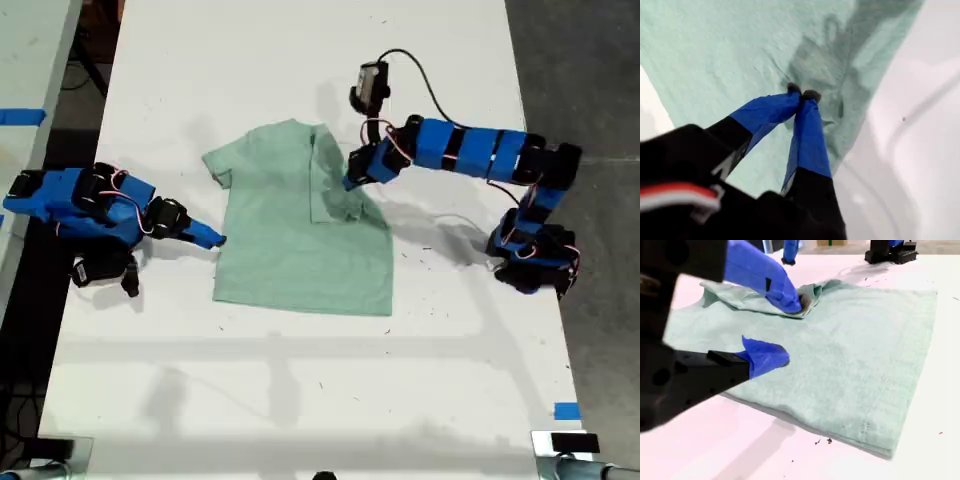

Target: Fold t shirt

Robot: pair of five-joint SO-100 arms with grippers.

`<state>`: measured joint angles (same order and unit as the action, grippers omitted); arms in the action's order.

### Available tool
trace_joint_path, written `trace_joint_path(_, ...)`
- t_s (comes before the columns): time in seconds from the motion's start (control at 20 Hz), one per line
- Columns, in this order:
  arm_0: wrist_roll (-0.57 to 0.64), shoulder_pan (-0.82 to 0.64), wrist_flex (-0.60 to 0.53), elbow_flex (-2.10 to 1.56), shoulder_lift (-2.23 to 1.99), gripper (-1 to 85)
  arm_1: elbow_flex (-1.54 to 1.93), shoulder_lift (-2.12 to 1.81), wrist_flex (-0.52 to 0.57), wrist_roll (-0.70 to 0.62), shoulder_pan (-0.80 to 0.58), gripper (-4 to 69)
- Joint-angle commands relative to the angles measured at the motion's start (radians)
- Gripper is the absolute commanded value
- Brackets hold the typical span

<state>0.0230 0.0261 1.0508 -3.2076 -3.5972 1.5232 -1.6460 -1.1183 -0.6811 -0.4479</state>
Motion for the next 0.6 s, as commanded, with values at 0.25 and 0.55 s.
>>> trace_joint_path(0.25, 0.005, -0.011, 0.002, -0.006, -0.008, 13.3, 0.831, -0.945, 0.098, 0.155, 0.075, -0.7)
trace_joint_path(0.55, 0.005, -0.011, 0.002, -0.006, -0.008, 13.3, 1.344, -1.506, 0.110, 0.244, 0.146, -0.6)
